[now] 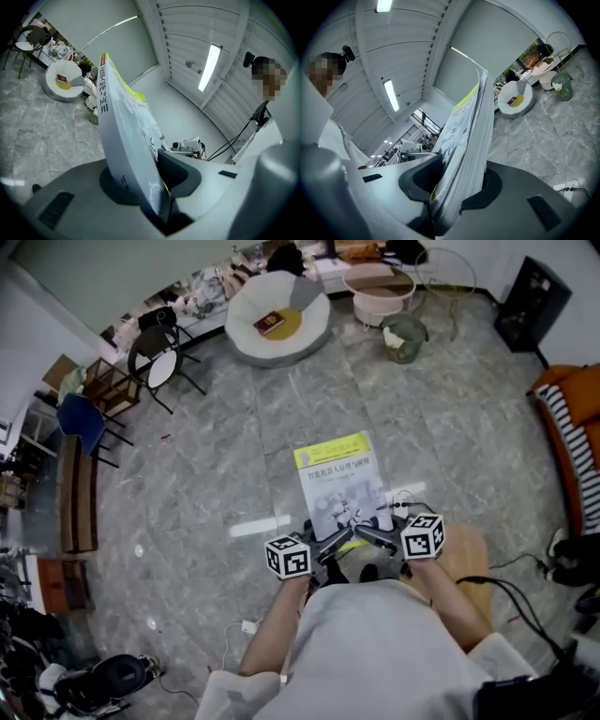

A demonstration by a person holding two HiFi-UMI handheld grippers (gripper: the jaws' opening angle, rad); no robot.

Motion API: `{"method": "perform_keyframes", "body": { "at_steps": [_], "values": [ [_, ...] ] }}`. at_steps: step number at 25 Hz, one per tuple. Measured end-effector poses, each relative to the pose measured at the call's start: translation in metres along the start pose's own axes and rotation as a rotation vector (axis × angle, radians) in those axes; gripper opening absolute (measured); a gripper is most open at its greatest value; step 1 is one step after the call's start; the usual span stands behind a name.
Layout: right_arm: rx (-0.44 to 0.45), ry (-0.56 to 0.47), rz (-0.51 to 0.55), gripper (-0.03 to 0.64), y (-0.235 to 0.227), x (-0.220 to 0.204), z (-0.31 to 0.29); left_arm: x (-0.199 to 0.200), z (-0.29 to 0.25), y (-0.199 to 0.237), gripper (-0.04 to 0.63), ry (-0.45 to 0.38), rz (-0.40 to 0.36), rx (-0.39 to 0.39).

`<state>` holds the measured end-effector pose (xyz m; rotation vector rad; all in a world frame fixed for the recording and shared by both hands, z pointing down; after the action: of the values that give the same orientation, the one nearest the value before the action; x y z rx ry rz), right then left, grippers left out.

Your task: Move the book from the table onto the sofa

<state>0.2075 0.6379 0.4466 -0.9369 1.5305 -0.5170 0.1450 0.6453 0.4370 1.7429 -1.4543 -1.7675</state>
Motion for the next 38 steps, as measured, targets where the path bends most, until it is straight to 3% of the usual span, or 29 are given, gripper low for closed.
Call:
{"method": "perform_keyframes", "body": {
  "at_steps": [11, 19, 28, 34, 38],
  "values": [
    [-0.028, -0.037, 0.004, 0.127, -0.045, 0.069, -0.082, 0.087, 0.011, 0.081, 0.109, 0.02, -0.028, -0.024],
    [-0.025, -0.052, 0.0, 0.127, -0.047, 0.145, -0.166, 0.181, 0.049, 0.131, 0.109, 0.036, -0.026, -0.021],
    [-0.029, -0.073, -0.012, 0.127, -0.063, 0.196, -0.221, 0.245, 0.063, 0.173, 0.109, 0.063, -0.028, -0.026],
    [-0.023, -0.066, -0.007, 0.127, -0.08, 0.201, -0.225, 0.249, 0.054, 0.186, 0.109, 0.056, -0.03, -0.018],
    [-0.006, -0.057, -0.015, 0.127, -0.104, 0.232, -0.23, 0.278, 0.034, 0.204, 0.109, 0.046, -0.028, -0.002]
  ]
}}
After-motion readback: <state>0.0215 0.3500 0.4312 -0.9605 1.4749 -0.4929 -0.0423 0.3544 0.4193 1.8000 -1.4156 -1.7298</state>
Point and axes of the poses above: the fingertips, and each gripper's own axes: z backward along the fingers, y to its left, x out of its top, the point moved 2 cm from there along z, backward along the fingers, and after that the axes turned 2 degrees about x, right-handed, at the moved point
